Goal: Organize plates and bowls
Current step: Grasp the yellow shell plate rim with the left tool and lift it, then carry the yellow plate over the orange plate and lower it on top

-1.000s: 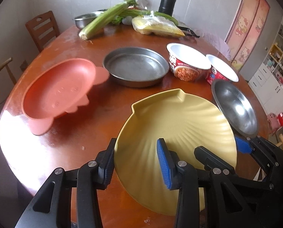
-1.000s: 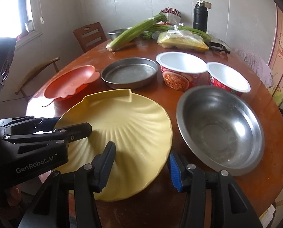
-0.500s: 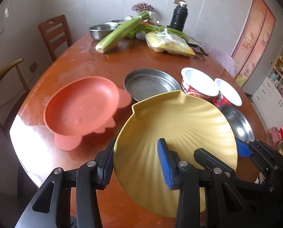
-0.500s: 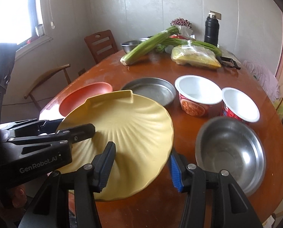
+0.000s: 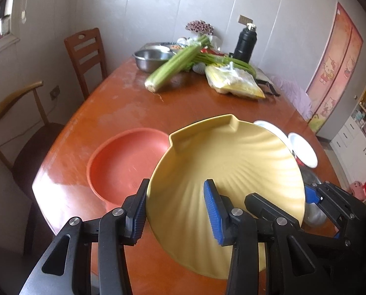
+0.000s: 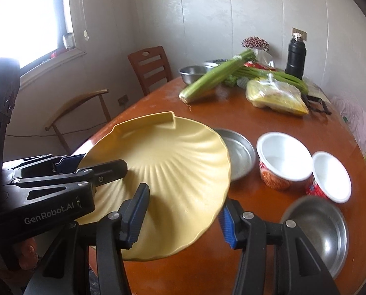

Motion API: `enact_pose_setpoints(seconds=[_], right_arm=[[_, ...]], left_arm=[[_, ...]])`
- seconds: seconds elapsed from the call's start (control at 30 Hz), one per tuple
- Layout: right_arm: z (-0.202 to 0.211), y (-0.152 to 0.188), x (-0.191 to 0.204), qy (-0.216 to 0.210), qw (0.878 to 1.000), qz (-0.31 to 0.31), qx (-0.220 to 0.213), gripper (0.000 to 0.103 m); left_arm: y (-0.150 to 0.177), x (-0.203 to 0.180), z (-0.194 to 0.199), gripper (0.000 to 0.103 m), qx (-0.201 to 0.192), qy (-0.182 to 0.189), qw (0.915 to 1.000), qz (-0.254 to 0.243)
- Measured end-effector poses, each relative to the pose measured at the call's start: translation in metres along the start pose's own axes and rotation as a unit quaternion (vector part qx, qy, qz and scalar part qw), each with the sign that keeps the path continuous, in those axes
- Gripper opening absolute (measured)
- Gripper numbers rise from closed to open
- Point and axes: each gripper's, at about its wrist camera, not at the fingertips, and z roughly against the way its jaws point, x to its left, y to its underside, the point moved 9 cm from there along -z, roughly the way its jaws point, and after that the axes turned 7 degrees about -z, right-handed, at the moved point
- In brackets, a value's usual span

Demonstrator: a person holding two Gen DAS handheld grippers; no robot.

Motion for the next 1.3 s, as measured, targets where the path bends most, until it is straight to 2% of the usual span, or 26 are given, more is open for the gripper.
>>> enact_pose_setpoints(seconds=[0.17,0.5,0.9,1.3], right_arm=[[-0.002,-0.023,0.02,-0.014,1.0,0.011,-0.012,0.053],[-0.035,-0.053,0.061,-0.036,0.998,0.043,-0.009,0.053],[-0.097,-0.035,0.065,-0.048,0.997,0.043,0.048,0.053],[-0.124,-0.017,0.061,-0.045,0.995,0.047,0.08,0.053]], left_arm=[[-0.021,0.022,0.011,0.044,-0.025,-0.016,0.9995,0.0],[-0.032,0.075,0.005,0.044,-0.032,-0.05,0.9978,0.03],[-0.008,0.099,-0.051,0.044,0.024,-0.054,0.9967,0.055],[0.007,0.105,-0.076,0.046,0.05,-0.069,0.9947,0.057]])
